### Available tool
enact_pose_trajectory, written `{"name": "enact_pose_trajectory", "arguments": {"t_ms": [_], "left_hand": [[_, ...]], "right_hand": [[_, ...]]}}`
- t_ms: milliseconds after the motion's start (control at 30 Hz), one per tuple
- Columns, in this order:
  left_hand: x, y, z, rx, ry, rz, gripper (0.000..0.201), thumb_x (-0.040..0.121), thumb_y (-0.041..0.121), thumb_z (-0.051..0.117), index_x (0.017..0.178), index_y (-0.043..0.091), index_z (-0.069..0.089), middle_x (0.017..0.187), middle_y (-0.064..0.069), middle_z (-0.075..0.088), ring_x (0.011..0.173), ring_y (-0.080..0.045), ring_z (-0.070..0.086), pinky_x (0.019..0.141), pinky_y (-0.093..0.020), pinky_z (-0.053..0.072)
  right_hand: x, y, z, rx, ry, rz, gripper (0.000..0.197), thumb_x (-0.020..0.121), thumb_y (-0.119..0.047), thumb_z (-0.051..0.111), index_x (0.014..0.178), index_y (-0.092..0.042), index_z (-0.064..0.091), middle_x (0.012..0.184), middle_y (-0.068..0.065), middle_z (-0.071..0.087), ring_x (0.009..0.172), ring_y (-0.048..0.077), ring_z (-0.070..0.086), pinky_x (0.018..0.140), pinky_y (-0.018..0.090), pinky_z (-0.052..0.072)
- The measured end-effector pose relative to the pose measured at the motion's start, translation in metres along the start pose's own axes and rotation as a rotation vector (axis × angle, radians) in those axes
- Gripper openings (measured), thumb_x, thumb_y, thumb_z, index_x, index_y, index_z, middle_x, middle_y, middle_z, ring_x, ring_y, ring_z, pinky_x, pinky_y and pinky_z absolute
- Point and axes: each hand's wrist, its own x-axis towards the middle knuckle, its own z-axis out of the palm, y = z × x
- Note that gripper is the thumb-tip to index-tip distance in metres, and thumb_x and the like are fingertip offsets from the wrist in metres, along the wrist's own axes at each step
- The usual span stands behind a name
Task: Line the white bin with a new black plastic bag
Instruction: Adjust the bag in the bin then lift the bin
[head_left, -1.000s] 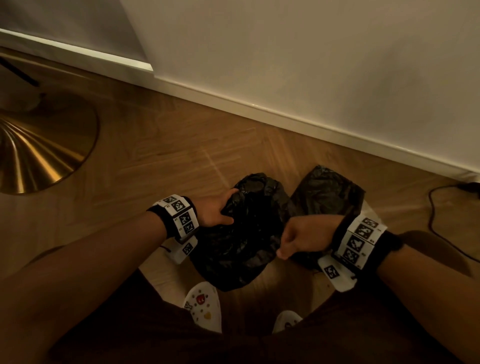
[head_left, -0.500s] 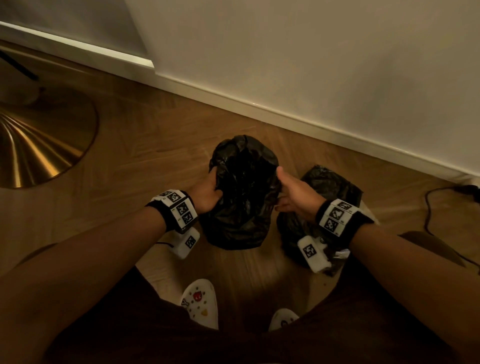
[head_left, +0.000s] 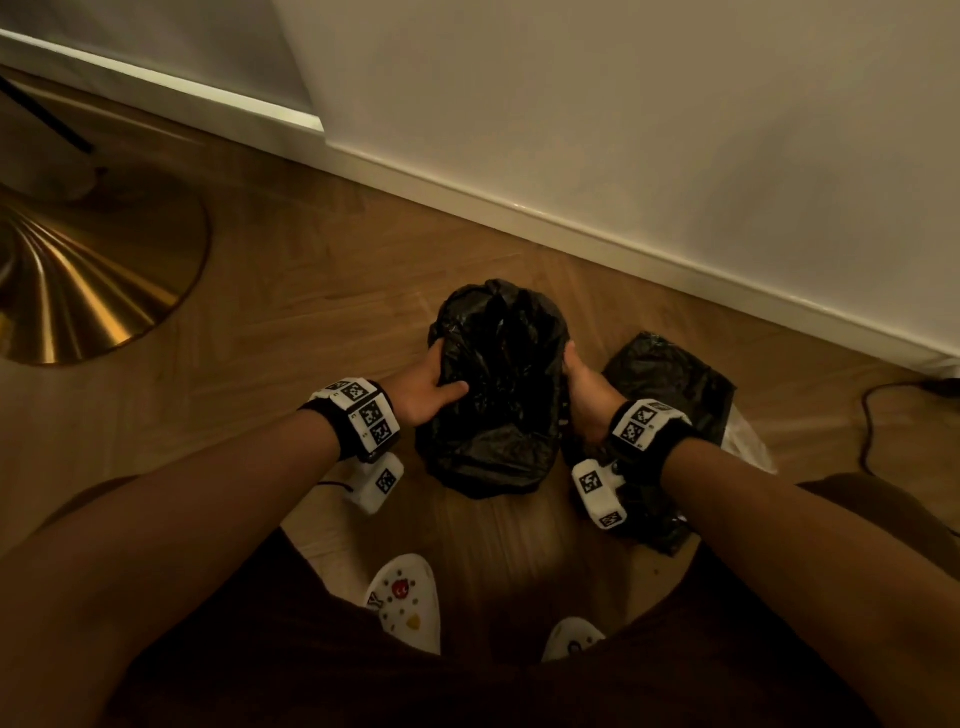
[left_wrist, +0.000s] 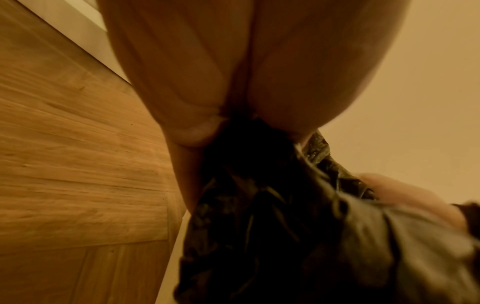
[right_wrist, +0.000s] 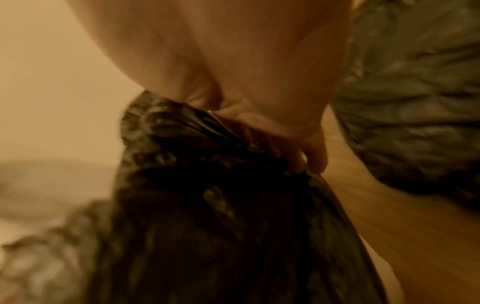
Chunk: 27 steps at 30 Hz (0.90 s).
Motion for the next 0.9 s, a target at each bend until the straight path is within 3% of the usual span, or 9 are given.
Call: {"name": "enact_pose_trajectory", "arguments": {"t_ms": [67, 167, 300, 433, 567, 633, 733, 833, 900], "left_hand": [[0.001, 0.002, 0.0, -0.006, -0.001, -0.009, 0.079, 0.1, 0.028, 0.051, 0.156, 0.022, -0.005, 0.161, -0.001, 0.024, 0.144, -0.02, 0.032, 0.104, -0.023, 0.033], [0.003, 0.002, 0.0, 0.028, 0.015, -0.015, 0.077, 0.101, 0.03, 0.049, 0.157, 0.019, -0.003, 0.161, -0.003, 0.023, 0.144, -0.022, 0.032, 0.105, -0.023, 0.033], [0.003, 0.002, 0.001, 0.085, -0.007, -0.005, 0.077, 0.102, 0.031, 0.047, 0.157, 0.019, -0.006, 0.161, -0.002, 0.024, 0.144, -0.022, 0.032, 0.107, -0.025, 0.033], [0.002, 0.0, 0.001, 0.087, -0.019, -0.019, 0.08, 0.101, 0.032, 0.047, 0.156, 0.021, -0.011, 0.162, -0.001, 0.023, 0.145, -0.021, 0.031, 0.113, -0.031, 0.032], [0.002, 0.001, 0.0, 0.095, -0.037, -0.049, 0.085, 0.1, 0.038, 0.048, 0.155, 0.024, -0.016, 0.163, 0.0, 0.019, 0.146, -0.021, 0.028, 0.117, -0.038, 0.032], [0.005, -0.002, 0.001, 0.098, -0.034, -0.063, 0.089, 0.097, 0.046, 0.048, 0.155, 0.026, -0.017, 0.163, -0.002, 0.021, 0.144, -0.022, 0.032, 0.116, -0.041, 0.035], [0.014, -0.014, -0.002, 0.107, -0.027, -0.092, 0.093, 0.091, 0.055, 0.047, 0.154, 0.028, -0.016, 0.162, -0.002, 0.025, 0.141, -0.022, 0.038, 0.113, -0.043, 0.039], [0.006, -0.001, 0.001, 0.126, -0.002, -0.065, 0.086, 0.097, 0.046, 0.047, 0.156, 0.025, -0.012, 0.161, -0.002, 0.028, 0.141, -0.022, 0.037, 0.114, -0.041, 0.037], [0.004, 0.005, 0.004, 0.137, 0.015, -0.053, 0.078, 0.101, 0.036, 0.046, 0.157, 0.019, -0.006, 0.16, -0.003, 0.028, 0.143, -0.022, 0.035, 0.114, -0.033, 0.033]], "right_hand": [[-0.027, -0.025, 0.007, -0.135, 0.101, -0.044, 0.096, 0.077, -0.089, 0.029, 0.148, -0.028, 0.047, 0.152, 0.0, 0.05, 0.135, 0.027, 0.05, 0.117, 0.047, 0.032], [-0.046, -0.043, 0.014, -0.287, 0.18, -0.293, 0.076, 0.099, -0.068, 0.027, 0.16, -0.025, 0.015, 0.165, -0.004, 0.023, 0.151, 0.016, 0.024, 0.115, 0.024, 0.015], [-0.045, -0.045, 0.022, -0.404, 0.116, -0.413, 0.075, 0.103, -0.058, 0.031, 0.161, -0.025, -0.002, 0.169, -0.003, 0.009, 0.153, 0.014, 0.013, 0.11, 0.022, 0.013], [-0.028, -0.046, 0.022, -0.271, 0.123, -0.312, 0.073, 0.1, -0.066, 0.025, 0.16, -0.025, 0.015, 0.165, -0.003, 0.024, 0.15, 0.017, 0.026, 0.115, 0.026, 0.018], [-0.015, -0.034, 0.01, -0.178, 0.103, -0.147, 0.088, 0.088, -0.082, 0.028, 0.149, -0.021, 0.045, 0.152, 0.002, 0.05, 0.137, 0.023, 0.049, 0.12, 0.044, 0.032], [-0.014, -0.041, 0.002, -0.203, 0.141, -0.176, 0.09, 0.085, -0.085, 0.029, 0.147, -0.022, 0.048, 0.149, 0.002, 0.052, 0.133, 0.023, 0.052, 0.118, 0.048, 0.036], [-0.016, -0.066, -0.006, -0.299, 0.214, -0.342, 0.102, 0.071, -0.096, 0.028, 0.149, -0.031, 0.044, 0.156, -0.003, 0.044, 0.142, 0.019, 0.043, 0.121, 0.05, 0.028], [-0.014, -0.087, 0.0, -0.453, 0.156, -0.387, 0.085, 0.083, -0.089, 0.017, 0.141, -0.038, 0.053, 0.154, -0.005, 0.047, 0.141, 0.018, 0.043, 0.121, 0.05, 0.026], [-0.014, -0.091, 0.008, -0.537, 0.118, -0.303, 0.086, 0.089, -0.082, 0.012, 0.144, -0.03, 0.052, 0.154, 0.001, 0.047, 0.141, 0.022, 0.043, 0.121, 0.048, 0.024]]}}
